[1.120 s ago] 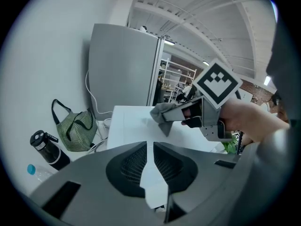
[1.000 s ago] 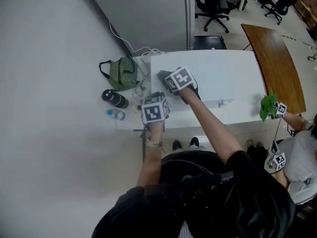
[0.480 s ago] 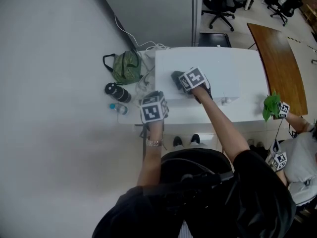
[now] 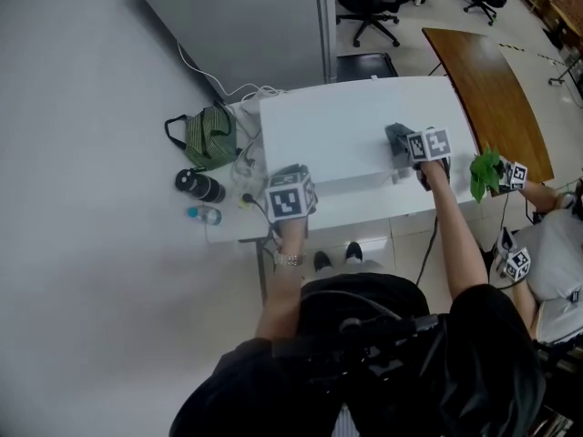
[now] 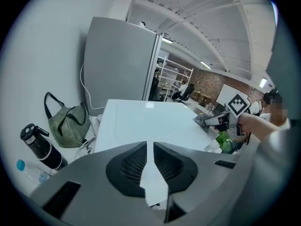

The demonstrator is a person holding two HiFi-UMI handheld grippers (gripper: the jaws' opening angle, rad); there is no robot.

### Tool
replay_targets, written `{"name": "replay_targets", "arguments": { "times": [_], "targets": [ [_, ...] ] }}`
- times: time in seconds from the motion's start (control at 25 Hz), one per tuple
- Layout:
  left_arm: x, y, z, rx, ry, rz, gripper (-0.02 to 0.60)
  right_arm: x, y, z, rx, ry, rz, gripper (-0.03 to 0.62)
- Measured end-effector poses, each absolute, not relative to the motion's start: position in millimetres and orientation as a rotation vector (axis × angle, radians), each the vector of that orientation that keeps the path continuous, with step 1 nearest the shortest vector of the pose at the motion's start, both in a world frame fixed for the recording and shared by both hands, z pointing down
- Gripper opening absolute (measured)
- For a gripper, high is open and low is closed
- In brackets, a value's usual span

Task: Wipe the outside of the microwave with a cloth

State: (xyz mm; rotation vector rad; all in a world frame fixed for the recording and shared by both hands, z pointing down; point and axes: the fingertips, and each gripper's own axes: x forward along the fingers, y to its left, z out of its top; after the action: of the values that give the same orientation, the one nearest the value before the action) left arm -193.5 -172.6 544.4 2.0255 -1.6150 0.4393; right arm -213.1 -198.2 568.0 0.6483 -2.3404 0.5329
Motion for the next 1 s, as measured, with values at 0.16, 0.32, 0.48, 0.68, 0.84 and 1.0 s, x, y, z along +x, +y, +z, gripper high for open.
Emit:
{"name": "replay_targets", "arguments": {
  "times": [0.16, 0.32, 0.48, 0.68, 0.84, 1.0],
  "targets": [
    [-191, -173, 542, 2.041, -1.599, 0.433, 0.048, -221, -187, 569, 0.618, -2.35, 0.539, 0.067],
    [-221, -168, 540, 1.998, -1.667, 0.422, 0.048, -228, -175, 569, 0.588, -2.367, 0.548, 0.067],
    [-244, -162, 541, 1.959, -1.721, 0.395, 0.048, -235, -164, 568, 0.557, -2.386, 0.558, 0.067],
    [-223, -167, 542, 1.966, -1.709, 0.396, 0.048, -250, -149, 576, 0.511, -2.364, 0.545, 0.067],
    [-197, -173, 542, 1.981, -1.686, 0.405, 0.048, -259, -140, 600, 0.486, -2.273, 0.542, 0.067],
    [-173, -179, 543, 1.993, -1.667, 0.412, 0.048, -212, -152, 614, 0.576, -2.185, 0.556, 0.067]
  ]
}}
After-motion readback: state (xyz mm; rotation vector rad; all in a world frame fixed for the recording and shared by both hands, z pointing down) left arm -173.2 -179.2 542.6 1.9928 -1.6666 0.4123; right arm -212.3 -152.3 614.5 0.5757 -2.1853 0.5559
